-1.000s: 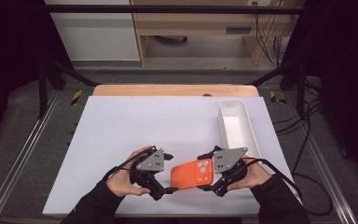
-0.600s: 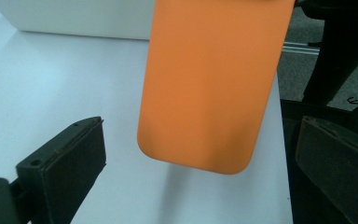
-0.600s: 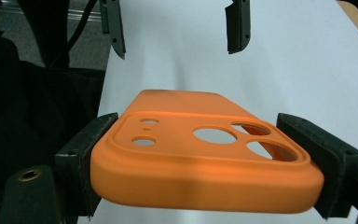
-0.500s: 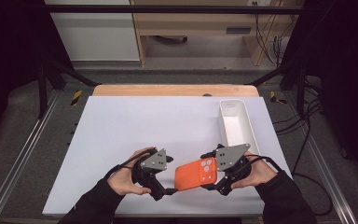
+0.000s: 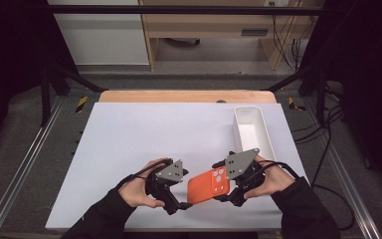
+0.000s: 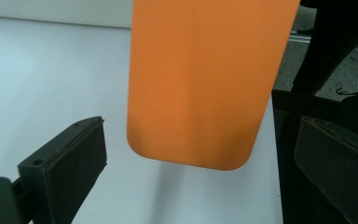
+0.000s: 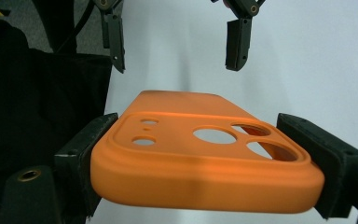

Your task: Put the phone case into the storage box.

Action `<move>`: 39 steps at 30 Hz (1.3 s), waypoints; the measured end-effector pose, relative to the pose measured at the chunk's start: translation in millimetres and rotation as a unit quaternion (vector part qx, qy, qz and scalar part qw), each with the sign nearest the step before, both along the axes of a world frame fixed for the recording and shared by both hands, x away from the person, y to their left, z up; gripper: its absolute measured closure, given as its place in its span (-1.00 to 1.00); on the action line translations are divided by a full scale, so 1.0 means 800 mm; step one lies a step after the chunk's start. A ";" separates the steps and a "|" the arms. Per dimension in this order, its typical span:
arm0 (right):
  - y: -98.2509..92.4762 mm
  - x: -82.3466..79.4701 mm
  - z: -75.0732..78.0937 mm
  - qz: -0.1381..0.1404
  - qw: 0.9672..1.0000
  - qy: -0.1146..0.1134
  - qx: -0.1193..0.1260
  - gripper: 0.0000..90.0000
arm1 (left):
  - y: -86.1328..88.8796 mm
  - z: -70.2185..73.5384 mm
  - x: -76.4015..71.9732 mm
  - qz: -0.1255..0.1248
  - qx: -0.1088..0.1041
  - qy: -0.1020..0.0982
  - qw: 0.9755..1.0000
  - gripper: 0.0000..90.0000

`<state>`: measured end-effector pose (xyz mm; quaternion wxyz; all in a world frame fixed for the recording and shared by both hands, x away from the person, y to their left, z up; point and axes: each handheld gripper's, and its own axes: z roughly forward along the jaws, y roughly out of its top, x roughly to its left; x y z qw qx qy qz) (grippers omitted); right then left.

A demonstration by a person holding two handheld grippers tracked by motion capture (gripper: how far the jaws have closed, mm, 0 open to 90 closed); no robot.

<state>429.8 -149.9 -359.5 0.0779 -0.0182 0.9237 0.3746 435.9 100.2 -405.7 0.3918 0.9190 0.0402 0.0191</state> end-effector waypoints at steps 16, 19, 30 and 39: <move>0.013 0.003 0.005 0.004 0.999 0.007 -0.037 -0.64 | -0.029 -0.003 0.003 -0.021 0.064 0.006 0.998 -0.94; 0.015 0.003 0.005 0.006 0.999 0.007 -0.039 -0.64 | -0.033 -0.004 0.005 -0.020 0.073 0.004 0.997 -0.95; 0.023 0.005 0.005 0.009 0.999 0.009 -0.052 -0.64 | -0.049 -0.010 0.006 -0.025 0.109 -0.008 0.994 -0.94; 0.029 0.006 0.001 0.009 0.998 0.008 -0.064 -0.64 | -0.059 -0.012 0.007 -0.031 0.127 -0.005 0.991 -0.90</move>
